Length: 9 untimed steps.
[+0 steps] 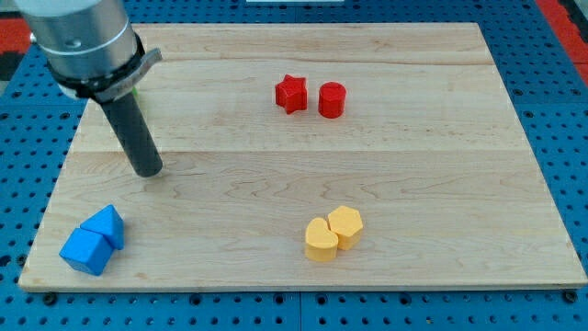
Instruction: Push the yellow hexagon towards the center right
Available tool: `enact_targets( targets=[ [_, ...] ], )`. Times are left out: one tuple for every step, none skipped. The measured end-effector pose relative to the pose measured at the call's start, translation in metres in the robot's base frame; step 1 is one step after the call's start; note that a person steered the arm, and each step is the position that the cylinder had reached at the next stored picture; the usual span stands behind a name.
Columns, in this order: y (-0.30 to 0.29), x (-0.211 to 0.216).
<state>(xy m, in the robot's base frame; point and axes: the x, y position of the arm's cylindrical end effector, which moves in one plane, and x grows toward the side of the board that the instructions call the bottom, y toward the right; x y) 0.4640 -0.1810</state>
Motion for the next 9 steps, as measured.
enact_targets(
  targets=[
    [0.047,0.051],
    [0.088,0.123],
    [0.194,0.139],
    [0.222,0.084],
    [0.25,0.047],
    [0.266,0.062],
    [0.289,0.071],
    [0.371,0.073],
    [0.4,0.059]
  ],
)
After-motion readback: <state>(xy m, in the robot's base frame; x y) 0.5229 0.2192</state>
